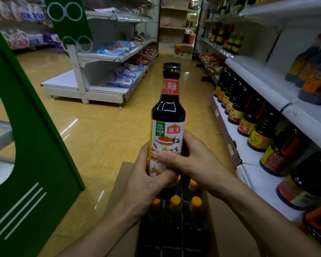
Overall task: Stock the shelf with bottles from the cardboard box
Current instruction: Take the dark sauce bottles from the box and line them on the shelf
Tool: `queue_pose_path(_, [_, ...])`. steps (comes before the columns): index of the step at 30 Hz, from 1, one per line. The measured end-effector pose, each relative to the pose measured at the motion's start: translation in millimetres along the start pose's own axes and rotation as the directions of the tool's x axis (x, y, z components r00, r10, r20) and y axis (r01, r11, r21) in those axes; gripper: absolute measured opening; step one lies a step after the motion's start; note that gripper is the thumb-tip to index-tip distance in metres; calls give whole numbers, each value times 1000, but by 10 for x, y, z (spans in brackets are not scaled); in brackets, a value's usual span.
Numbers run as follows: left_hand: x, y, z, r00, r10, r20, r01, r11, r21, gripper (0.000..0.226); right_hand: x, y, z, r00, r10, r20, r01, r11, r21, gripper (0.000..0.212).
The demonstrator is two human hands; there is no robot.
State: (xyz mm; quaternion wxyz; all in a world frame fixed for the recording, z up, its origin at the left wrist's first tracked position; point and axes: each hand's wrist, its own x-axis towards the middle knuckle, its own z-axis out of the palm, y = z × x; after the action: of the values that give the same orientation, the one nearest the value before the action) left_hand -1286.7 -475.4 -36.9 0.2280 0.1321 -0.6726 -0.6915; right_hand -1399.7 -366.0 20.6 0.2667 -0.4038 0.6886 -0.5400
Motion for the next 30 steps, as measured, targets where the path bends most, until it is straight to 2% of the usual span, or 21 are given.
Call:
queue_pose_path(5, [-55,606,214,998,-44,-35,43,999,-17,57,-111,-646,-243,996,90,-14,-91,996,-7,50])
queue_pose_path(9, [-27,1388,303,997,-78,14,78,996,-36,58,-166,-1446,-510,993,121,-7,-121,993,-14,50])
queue_pose_path(18, [162,3740,322,994,-38,98,40,999,-17,58,-141,-3713,-1015,994,73,-76,-78,995,-62,44])
queue_pose_path(24, [322,5188,309,992,5,130,-2,1000,-20,59,-50,-5149,-1307,995,32,-93,-42,993,-113,49])
queue_pose_path(30, [373,6236,308,988,60,140,-58,998,-16,59,-39,-6154,-1495,995,-5,-102,-9,990,-139,50])
